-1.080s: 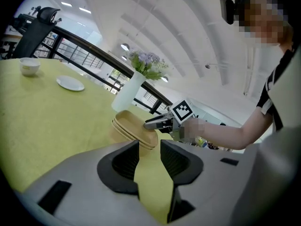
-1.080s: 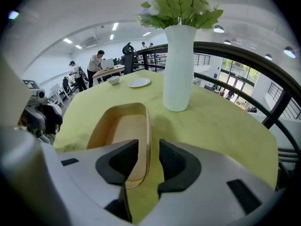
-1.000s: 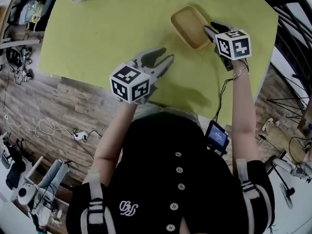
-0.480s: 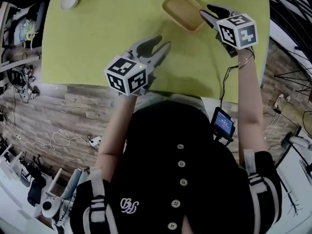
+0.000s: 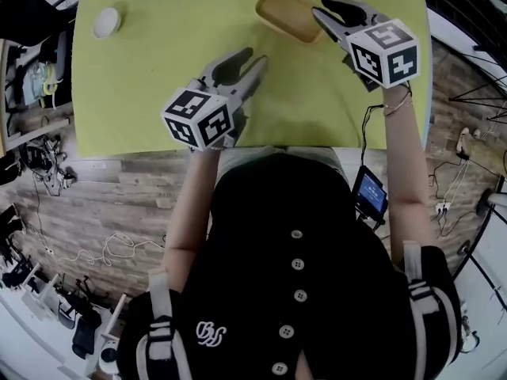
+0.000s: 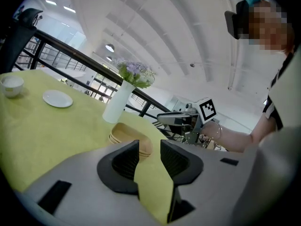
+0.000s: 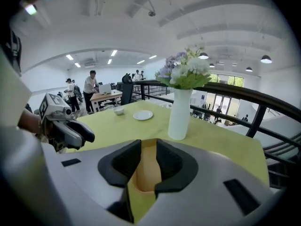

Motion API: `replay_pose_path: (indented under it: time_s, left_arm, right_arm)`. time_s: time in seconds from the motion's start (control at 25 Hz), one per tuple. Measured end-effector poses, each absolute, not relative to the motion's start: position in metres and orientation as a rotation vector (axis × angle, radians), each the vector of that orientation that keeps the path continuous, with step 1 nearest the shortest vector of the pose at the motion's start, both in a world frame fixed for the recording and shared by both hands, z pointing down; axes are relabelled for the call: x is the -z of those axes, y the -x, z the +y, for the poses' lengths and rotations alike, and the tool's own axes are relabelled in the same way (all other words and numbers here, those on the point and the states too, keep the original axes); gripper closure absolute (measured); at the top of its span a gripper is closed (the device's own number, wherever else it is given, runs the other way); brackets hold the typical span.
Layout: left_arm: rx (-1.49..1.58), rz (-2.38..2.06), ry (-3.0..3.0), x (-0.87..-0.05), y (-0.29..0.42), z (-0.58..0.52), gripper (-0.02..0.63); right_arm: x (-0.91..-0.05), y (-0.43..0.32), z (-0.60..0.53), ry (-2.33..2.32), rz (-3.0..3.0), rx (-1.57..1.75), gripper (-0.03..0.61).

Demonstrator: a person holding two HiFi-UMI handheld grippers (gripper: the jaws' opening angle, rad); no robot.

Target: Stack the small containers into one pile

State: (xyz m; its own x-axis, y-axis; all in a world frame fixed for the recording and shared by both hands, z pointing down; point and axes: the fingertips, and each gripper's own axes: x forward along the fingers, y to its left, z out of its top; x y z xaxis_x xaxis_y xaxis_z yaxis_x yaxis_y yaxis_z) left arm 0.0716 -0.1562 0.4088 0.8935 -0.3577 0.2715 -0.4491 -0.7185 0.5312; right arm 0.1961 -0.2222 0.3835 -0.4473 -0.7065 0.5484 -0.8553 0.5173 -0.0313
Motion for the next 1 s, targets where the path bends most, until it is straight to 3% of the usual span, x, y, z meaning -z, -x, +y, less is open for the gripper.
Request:
replay_pose_path:
  time_s: [0.2, 0.64, 1.0]
  left_arm:
    - [-0.204, -0.586, -2.490, -0.398, -0.068, -0.168, 0.476]
    - [-0.378, -0.517, -2.585, -0.404, -0.080, -0.162, 0.477]
    - [-0.393, -0.586, -2.581, -0.410, -0.080, -0.160, 0.590]
  right_arm:
    - [-0.359, -0.176, -0.209, -1.457, -2.415, -0.407, 0.467]
    - [-0.363, -0.155, -0.172, -1.646, -2.524, -0.517, 0.565]
    - [-0.389, -0.140, -0.152, -1.586, -2.545, -0.710, 0.566]
